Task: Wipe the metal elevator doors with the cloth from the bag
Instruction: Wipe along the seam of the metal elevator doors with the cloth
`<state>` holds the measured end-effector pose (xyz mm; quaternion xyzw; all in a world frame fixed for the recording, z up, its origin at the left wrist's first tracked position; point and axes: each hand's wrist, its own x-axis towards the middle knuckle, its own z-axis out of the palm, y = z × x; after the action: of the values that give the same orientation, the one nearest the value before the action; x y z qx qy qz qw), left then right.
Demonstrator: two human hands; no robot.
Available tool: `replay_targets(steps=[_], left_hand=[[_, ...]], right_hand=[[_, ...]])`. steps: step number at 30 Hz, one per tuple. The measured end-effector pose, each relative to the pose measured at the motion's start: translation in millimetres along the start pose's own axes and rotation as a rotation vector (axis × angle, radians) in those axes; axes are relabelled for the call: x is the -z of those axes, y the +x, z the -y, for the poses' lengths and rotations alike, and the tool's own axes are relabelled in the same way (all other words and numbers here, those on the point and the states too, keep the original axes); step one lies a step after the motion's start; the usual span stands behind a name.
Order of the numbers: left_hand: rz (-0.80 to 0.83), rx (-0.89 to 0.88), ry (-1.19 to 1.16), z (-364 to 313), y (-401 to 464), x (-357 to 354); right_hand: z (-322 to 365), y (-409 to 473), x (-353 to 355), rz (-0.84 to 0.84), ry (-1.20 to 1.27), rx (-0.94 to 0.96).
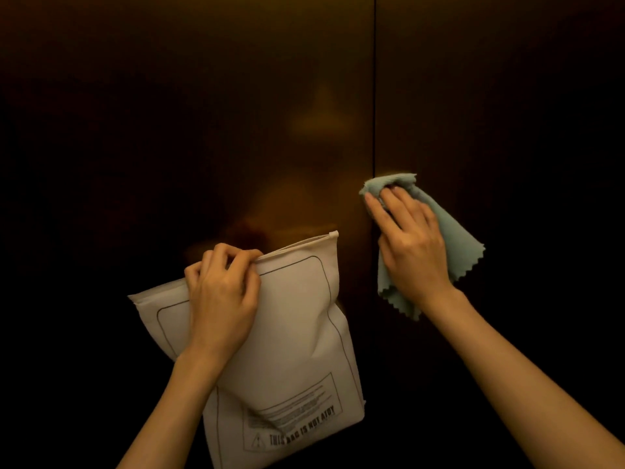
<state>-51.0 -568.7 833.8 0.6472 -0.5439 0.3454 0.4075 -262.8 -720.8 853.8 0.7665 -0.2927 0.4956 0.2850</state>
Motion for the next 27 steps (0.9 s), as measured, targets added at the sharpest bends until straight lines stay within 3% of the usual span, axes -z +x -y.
replay_targets(steps=[6,16,24,27], left_hand=[[-0.019,-0.007,0.013,5,3,-3],[-0.095,-0.02,-0.048,-2,30,-2],[-0.139,-0.009,-0.061,0,39,11],[-0.127,-0.004,-0.068,-1,47,12]], right_hand=[[-10,-17,-5,-0.012,-0.048,0.108],[-19,71,21,-0.104,0.031,0.052],[-28,-1,0,-0.1,0.022,0.215],[-33,9,3,-0.098,0.004,0.236]])
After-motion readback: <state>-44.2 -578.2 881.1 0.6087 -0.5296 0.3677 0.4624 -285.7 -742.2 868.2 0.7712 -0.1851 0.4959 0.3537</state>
